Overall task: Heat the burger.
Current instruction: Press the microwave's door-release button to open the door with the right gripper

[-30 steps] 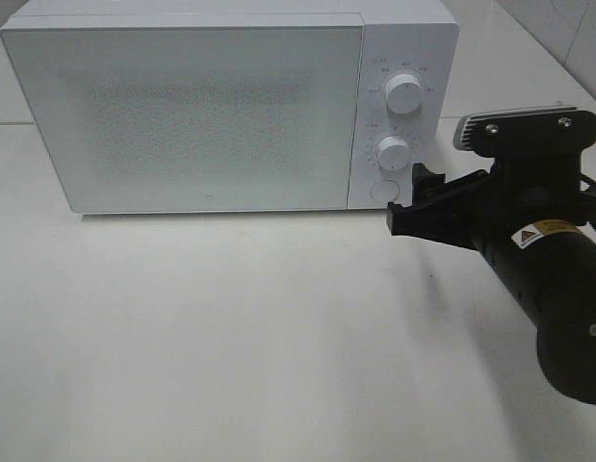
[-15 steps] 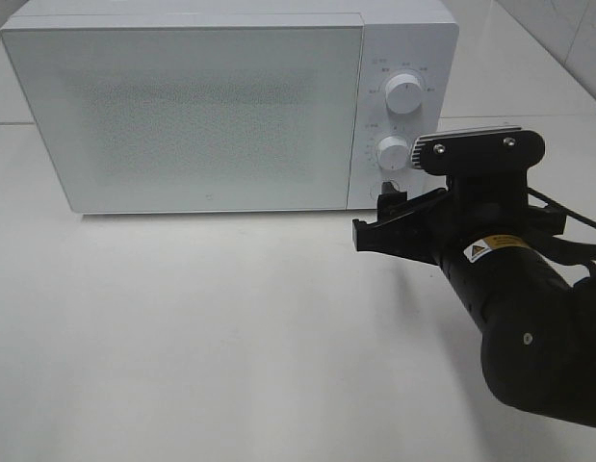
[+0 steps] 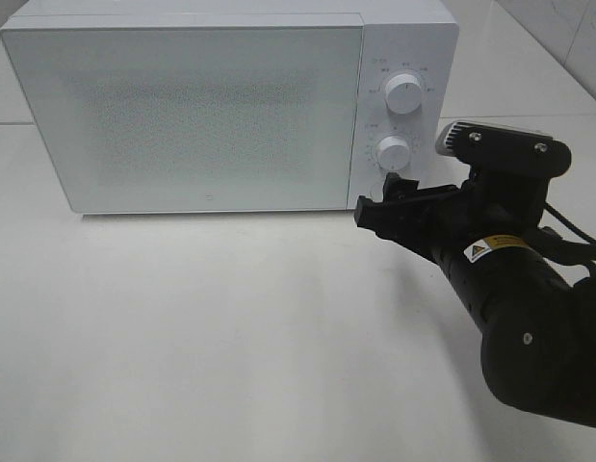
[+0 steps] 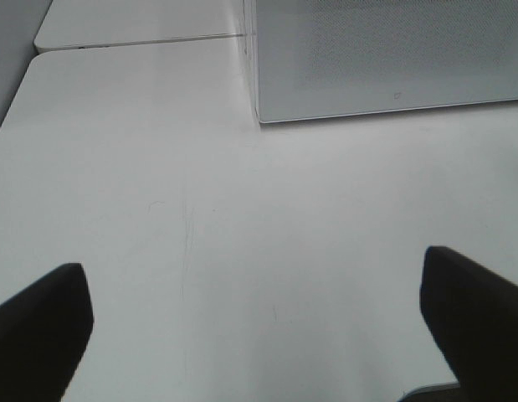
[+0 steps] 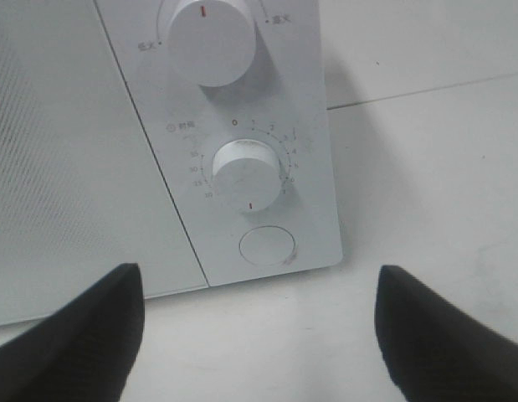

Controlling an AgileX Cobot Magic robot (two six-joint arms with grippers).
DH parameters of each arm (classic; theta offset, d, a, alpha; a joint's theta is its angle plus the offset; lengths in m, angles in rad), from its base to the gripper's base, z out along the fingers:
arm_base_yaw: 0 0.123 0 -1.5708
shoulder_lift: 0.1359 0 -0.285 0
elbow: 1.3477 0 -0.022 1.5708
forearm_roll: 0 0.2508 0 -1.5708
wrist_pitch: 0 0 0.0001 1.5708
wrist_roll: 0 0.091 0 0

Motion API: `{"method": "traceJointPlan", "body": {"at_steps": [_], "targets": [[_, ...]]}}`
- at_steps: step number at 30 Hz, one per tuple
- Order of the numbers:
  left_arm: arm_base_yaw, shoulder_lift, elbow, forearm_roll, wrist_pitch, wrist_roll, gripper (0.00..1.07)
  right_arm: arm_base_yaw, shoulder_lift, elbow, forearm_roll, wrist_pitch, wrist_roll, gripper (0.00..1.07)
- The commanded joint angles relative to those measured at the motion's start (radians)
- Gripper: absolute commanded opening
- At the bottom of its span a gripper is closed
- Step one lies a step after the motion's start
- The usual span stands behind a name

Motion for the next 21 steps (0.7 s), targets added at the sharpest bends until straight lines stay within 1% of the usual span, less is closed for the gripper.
{"method": "traceJointPlan", "body": {"at_steps": [1,2,3,5,6,7,8,9,10,11,12,13,14,15,16,17,18,19,20,21], "targets": [[0.000,-0.018,0.002,0.000,-0.013,-0.005,1.00,0.005,-0.002,-0.011,-0.001,-0.005,0.135,0.73],[0.000,-0.018,0.002,0.000,-0.013,-0.005,1.00,0.005,-0.002,-0.011,-0.001,-0.005,0.188,0.72],[0.000,-0.018,0.002,0.000,-0.013,-0.005,1.00,0.005,-0.002,-0.011,-0.001,-0.005,0.188,0.72],[0.000,-0.018,0.002,0.000,-0.013,-0.005,1.00,0.005,-0.002,-0.011,-0.001,-0.005,0.431,0.66],[0.000,-0.018,0.002,0.000,-0.013,-0.005,1.00,0.005,-0.002,-0.011,-0.001,-0.005,0.431,0.66],[0.000,-0.018,0.002,0.000,-0.013,-0.005,1.00,0.005,-0.002,-0.011,-0.001,-0.004,0.489,0.65],[0.000,-0.018,0.002,0.000,-0.013,-0.005,1.00,0.005,-0.002,-0.011,-0.001,-0.004,0.635,0.60],[0.000,-0.018,0.002,0.000,-0.013,-0.005,1.00,0.005,-0.002,-0.011,-0.001,-0.004,0.635,0.60],[0.000,-0.018,0.002,0.000,-0.013,-0.005,1.00,0.005,-0.002,-0.011,-0.001,-0.004,0.706,0.58],[0.000,-0.018,0.002,0.000,-0.013,-0.005,1.00,0.005,-0.002,-0.011,-0.001,-0.004,0.830,0.52],[0.000,-0.018,0.002,0.000,-0.013,-0.005,1.00,0.005,-0.002,-0.011,-0.001,-0.004,0.830,0.52],[0.000,-0.018,0.002,0.000,-0.013,-0.005,1.00,0.005,-0.002,-0.011,-0.001,-0.004,0.920,0.45],[0.000,-0.018,0.002,0.000,-0.013,-0.005,1.00,0.005,-0.002,-0.011,-0.001,-0.004,0.954,0.42],[0.000,-0.018,0.002,0.000,-0.013,-0.005,1.00,0.005,-0.002,-0.011,-0.001,-0.004,0.954,0.42],[0.000,-0.018,0.002,0.000,-0.013,-0.005,1.00,0.005,-0.002,-0.011,-0.001,0.004,1.024,0.35],[0.000,-0.018,0.002,0.000,-0.013,-0.005,1.00,0.005,-0.002,-0.011,-0.001,0.011,1.051,0.31],[0.000,-0.018,0.002,0.000,-0.013,-0.005,1.00,0.005,-0.002,-0.011,-0.001,0.011,1.051,0.31],[0.000,-0.018,0.002,0.000,-0.013,-0.005,1.00,0.005,-0.002,-0.011,-0.003,0.020,1.095,0.23],[0.000,-0.018,0.002,0.000,-0.013,-0.005,1.00,0.005,-0.002,-0.011,-0.003,0.020,1.095,0.23],[0.000,-0.018,0.002,0.000,-0.013,-0.005,1.00,0.005,-0.002,-0.011,-0.005,0.032,1.119,0.19]]}}
